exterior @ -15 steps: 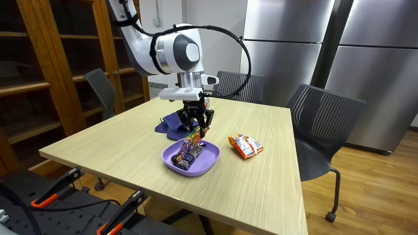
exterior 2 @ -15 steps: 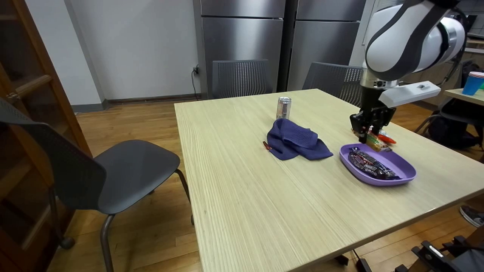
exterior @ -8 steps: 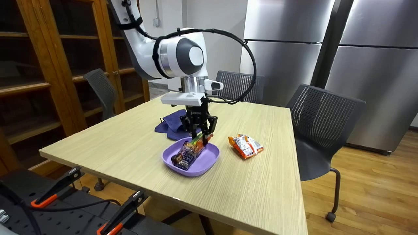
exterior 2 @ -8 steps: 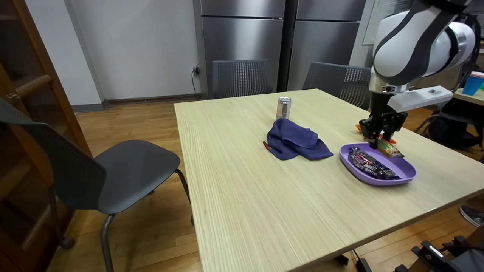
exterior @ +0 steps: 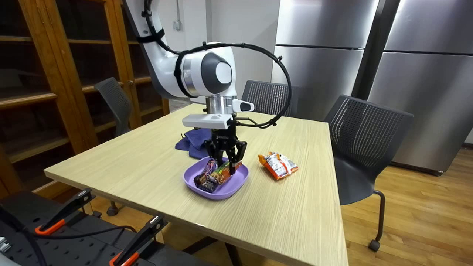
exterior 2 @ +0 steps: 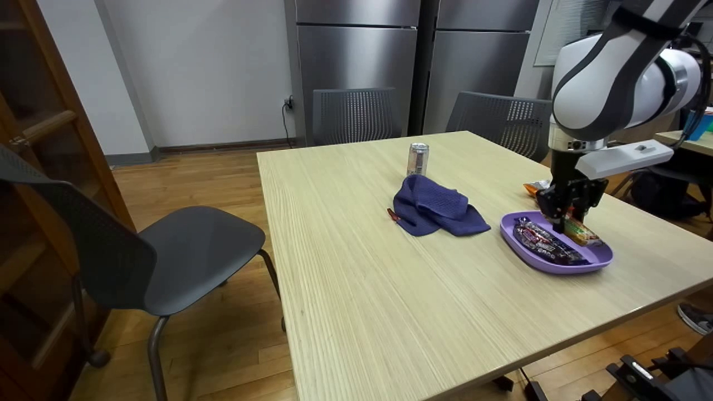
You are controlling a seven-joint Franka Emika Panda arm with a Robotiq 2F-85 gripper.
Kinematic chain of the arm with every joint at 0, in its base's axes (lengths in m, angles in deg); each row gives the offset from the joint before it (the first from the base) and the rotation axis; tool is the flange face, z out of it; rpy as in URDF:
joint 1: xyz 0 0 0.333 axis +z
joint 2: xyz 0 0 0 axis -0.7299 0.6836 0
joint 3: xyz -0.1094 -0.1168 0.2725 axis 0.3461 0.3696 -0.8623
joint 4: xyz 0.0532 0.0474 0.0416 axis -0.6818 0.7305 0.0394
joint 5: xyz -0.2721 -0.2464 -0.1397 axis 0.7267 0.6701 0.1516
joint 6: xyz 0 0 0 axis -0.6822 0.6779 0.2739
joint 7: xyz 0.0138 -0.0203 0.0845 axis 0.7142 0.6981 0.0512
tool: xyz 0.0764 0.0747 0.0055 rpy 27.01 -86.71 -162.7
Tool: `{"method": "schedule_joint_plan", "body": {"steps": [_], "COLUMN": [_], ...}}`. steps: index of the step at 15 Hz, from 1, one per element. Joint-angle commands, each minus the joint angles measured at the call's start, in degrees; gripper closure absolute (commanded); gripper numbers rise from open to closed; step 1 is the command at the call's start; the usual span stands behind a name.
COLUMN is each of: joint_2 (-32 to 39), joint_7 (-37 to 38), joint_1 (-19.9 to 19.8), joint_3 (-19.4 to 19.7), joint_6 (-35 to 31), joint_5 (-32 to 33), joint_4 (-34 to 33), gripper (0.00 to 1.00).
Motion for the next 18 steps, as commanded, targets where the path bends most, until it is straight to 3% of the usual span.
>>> {"method": "schedule_joint_plan", "body": {"steps": [1,11,12,14,17,18], "joint_2": [1.12,1.90,1.88,1.74,1.38,1.15], "joint_7": [0.69,0.51,0.89,0.99,1.23,1.09], "joint_1": [-0.97,-1.02,-0.66,-0.56,-0.52,-0.65], "joint_3": [-0.26,-0.07,0.31,0.50,0.79,0.79], "joint_6": [1.52,1.58,1.39,1.32,1.18,1.11], "joint_5": [0.28,0.58,1.02,1.23,1.28,1.17], "joint_4": [-1.20,-1.36,-1.25,-1.06,-0.75,-0.61], "gripper": [0.83,0.83,0.33,0.25,0.02,0.00]}}
